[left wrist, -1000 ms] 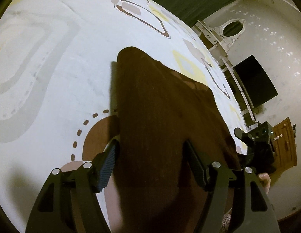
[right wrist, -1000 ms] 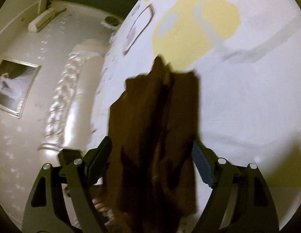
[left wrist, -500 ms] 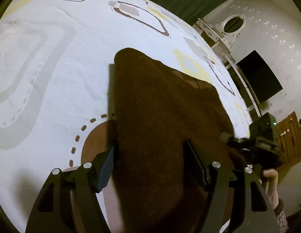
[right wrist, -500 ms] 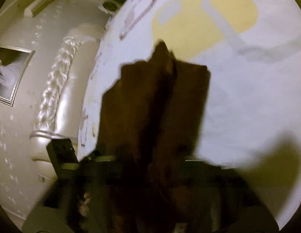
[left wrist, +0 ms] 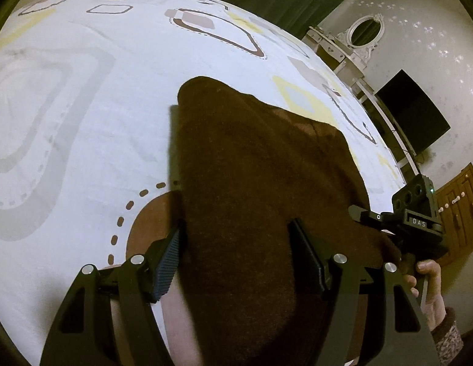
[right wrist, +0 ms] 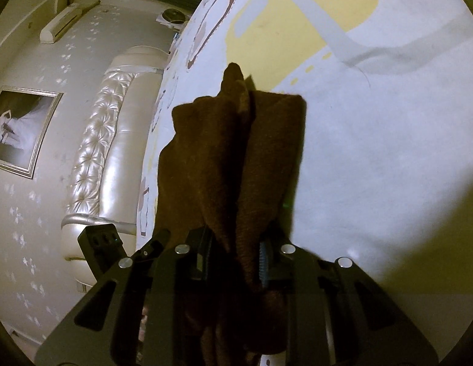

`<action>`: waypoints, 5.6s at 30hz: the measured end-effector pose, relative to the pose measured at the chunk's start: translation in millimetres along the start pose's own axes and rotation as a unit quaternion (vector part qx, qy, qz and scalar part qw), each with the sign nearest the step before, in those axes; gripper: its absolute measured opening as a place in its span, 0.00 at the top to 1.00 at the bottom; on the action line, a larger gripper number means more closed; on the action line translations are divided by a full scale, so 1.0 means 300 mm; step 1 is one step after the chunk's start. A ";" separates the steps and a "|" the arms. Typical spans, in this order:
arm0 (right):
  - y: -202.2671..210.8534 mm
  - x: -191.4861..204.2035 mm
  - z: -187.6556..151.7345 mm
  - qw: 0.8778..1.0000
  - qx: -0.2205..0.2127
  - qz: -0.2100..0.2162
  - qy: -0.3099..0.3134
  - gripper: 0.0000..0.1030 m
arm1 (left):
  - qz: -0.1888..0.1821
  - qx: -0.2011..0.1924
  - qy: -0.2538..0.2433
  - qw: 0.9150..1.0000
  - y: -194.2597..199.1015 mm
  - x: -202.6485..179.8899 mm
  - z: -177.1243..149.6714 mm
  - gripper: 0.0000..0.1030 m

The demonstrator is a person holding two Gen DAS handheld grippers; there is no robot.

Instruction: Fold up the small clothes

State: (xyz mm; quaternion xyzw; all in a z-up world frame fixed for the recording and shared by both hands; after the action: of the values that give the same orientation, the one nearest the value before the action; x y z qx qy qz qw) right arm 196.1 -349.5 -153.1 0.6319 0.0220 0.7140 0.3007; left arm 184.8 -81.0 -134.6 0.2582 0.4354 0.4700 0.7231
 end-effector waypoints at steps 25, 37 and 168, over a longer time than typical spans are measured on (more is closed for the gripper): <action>0.209 0.056 -0.226 0.991 -0.066 -0.111 0.032 0.43 | 0.114 -0.025 -0.025 0.993 0.158 -0.039 -0.135 0.26; 0.201 0.164 -0.455 0.954 -0.079 -0.254 0.139 0.19 | 0.172 -0.059 -0.027 0.983 0.348 -0.100 -0.302 0.17; 0.229 0.198 -0.001 0.895 -0.195 -0.343 0.208 0.09 | 0.343 -0.119 0.064 0.930 0.363 0.482 0.226 0.11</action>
State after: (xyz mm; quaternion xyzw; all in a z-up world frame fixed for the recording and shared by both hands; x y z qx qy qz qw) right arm 167.1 -378.5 -71.9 0.3504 0.1593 0.6720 0.6327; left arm 220.4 98.6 -72.4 0.2727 0.3065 0.7532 0.5142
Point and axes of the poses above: each gripper's, at about its wrist camera, not at the fingertips, and y roughly against the way its jaws point, x to its left, z to its top, the point moved 6 cm from there along -y, roughly the way its jaws point, and after that the axes turned 7 degrees about z, right-handed, at the moved point
